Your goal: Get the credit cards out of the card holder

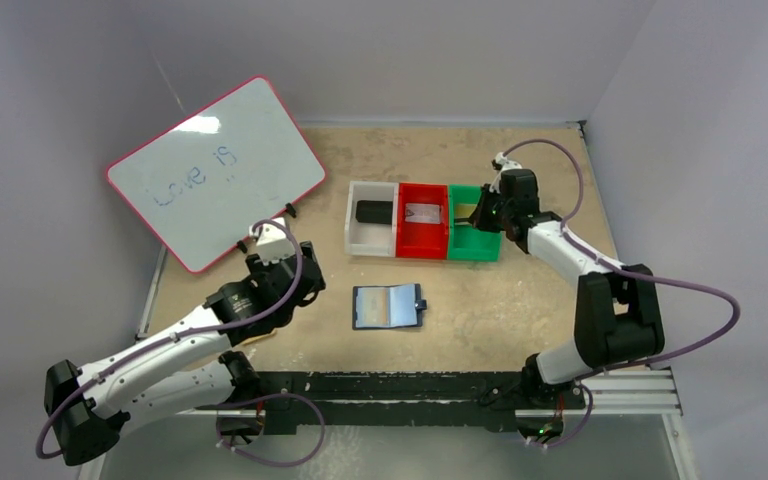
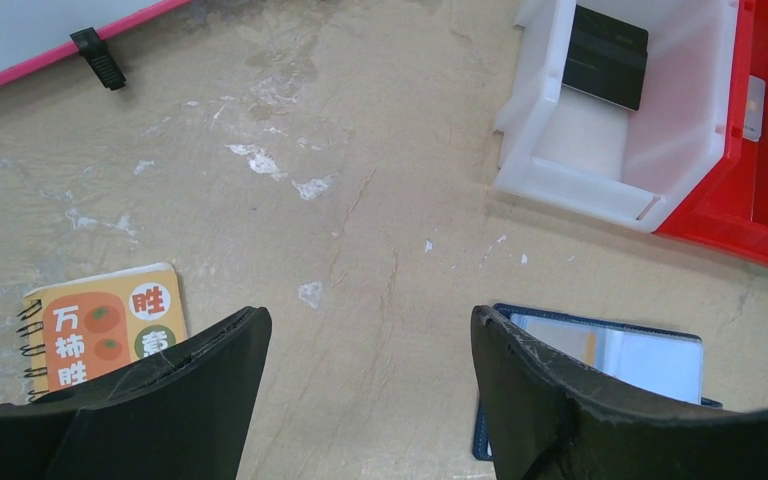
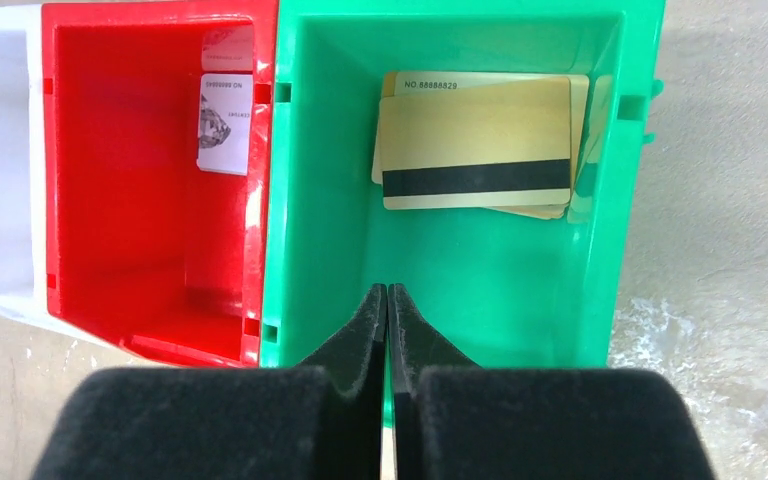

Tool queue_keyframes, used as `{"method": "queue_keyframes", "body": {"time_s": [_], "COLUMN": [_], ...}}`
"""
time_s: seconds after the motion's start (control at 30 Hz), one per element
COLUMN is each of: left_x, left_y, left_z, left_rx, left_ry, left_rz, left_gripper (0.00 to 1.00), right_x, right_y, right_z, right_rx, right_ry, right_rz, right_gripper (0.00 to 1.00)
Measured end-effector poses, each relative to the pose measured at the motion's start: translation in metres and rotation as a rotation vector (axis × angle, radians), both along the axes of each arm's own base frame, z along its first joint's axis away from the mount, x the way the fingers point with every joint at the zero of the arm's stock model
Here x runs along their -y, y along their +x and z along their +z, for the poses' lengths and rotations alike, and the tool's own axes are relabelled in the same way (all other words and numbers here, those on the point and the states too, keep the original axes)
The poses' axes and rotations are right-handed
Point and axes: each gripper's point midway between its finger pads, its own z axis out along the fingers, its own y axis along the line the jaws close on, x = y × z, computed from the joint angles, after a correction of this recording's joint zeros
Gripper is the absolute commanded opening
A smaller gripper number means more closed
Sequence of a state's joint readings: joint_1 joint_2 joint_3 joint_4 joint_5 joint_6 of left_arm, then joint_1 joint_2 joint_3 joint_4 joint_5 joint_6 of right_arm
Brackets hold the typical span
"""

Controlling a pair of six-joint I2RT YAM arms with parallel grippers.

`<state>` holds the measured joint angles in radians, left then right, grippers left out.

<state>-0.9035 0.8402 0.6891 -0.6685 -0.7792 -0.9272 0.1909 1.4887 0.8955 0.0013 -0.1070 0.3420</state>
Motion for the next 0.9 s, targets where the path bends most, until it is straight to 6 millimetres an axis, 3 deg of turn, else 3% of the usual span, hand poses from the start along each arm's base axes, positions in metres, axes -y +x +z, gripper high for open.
{"method": "queue_keyframes", "body": {"time_s": [0.33,0.57,0.9], "left_x": [0.002,0.002,0.001], "left_y": [0.002,0.001,0.000], "left_z": [-0.002,0.000,0.001], "left_rx": [-0.012,-0.005,-0.003], "left_ry": [0.014,0.005,0.003], "left_rz": [0.000,0.000,0.000], "left_gripper": [0.73,0.73,0.73], "right_x": [-0.011,-0.015,-0.012], "right_y": [-0.002,0.012,0.016], "right_z": [-0.035,-0.047,-0.067], "right_rx": [-0.109,-0.142,-0.187], "right_ry": [-0.043,-0.100,-0.128], "right_rz": [0.004,-0.013,-0.034], "right_gripper": [0.00,0.00,0.00]}}
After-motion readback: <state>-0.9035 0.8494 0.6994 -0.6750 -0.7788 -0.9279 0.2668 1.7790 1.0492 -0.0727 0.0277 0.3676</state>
